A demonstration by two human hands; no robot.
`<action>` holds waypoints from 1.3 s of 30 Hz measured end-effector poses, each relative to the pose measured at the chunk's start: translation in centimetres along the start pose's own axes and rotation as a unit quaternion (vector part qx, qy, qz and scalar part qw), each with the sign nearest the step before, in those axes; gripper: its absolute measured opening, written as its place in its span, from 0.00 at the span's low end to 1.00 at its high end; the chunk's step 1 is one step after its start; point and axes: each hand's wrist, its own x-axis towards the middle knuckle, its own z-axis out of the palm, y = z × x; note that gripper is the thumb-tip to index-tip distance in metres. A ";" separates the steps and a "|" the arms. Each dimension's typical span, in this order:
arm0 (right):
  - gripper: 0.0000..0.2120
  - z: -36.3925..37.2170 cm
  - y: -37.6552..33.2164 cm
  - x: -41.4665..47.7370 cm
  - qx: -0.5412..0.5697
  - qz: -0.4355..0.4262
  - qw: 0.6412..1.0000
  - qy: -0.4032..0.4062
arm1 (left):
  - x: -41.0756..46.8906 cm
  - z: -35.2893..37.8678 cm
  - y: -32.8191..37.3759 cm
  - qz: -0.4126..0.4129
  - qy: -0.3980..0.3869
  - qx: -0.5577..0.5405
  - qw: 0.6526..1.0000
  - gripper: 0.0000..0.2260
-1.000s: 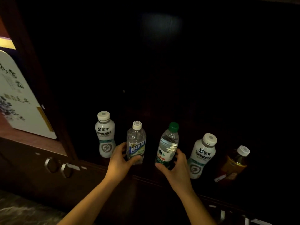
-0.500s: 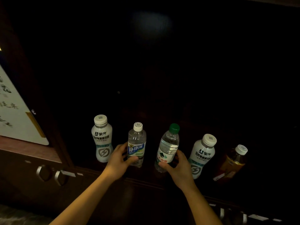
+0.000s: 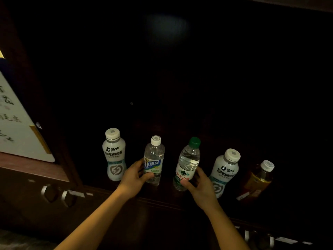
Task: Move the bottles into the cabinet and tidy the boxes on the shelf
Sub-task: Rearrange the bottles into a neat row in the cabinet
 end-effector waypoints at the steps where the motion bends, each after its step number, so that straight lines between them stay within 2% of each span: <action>1: 0.30 0.0 0.0 0.0 0.003 0.000 1.000 -0.002 | -0.1 0.0 0.1 -0.002 0.000 -0.002 1.000 0.27; 3: 0.33 0.0 -0.2 -0.3 0.006 0.002 1.000 -0.005 | -0.7 0.2 0.2 -0.001 0.007 -0.001 1.000 0.31; 6: 0.44 0.1 -0.8 -1.3 0.004 -0.001 1.000 0.013 | -2.9 -0.2 0.1 0.018 0.062 0.035 0.997 0.36; 9: 0.47 0.7 -1.4 -3.3 0.008 -0.013 0.994 0.105 | -5.8 -1.4 -0.4 0.089 0.150 0.084 0.981 0.29; 11: 0.42 1.3 -1.8 -4.9 -0.007 -0.042 0.983 0.179 | -7.1 -2.7 -1.1 0.131 0.217 0.105 0.962 0.21; 13: 0.34 2.1 -2.1 -6.4 -0.036 -0.101 0.970 0.216 | -7.8 -4.3 -1.6 0.141 0.277 0.103 0.945 0.17; 16: 0.25 4.1 -3.3 -7.4 -0.081 -0.173 0.964 0.186 | -7.4 -6.5 -2.1 0.124 0.314 0.113 0.934 0.22; 18: 0.25 5.5 -4.1 -7.2 -0.103 -0.179 0.970 0.128 | -6.5 -7.4 -2.3 0.093 0.309 0.111 0.940 0.30; 20: 0.30 6.8 -4.8 -6.2 -0.102 -0.142 0.982 0.066 | -5.4 -8.0 -2.5 0.056 0.274 0.110 0.954 0.37; 24: 0.42 8.5 -4.8 -3.5 -0.078 -0.052 0.996 0.013 | -4.1 -8.6 -2.6 0.025 0.212 0.086 0.973 0.35; 26: 0.44 8.9 -4.8 -2.1 -0.055 -0.014 0.998 -0.003 | -3.8 -8.7 -2.6 0.021 0.196 0.074 0.978 0.32; 32: 0.35 9.9 -4.7 0.0 -0.032 -0.013 0.999 -0.009 | -2.8 -9.4 -2.7 0.003 0.129 0.031 0.991 0.24; 39: 0.32 10.8 -4.2 0.1 0.005 -0.003 1.000 0.024 | -0.9 -11.1 -3.3 -0.008 0.033 0.016 0.999 0.26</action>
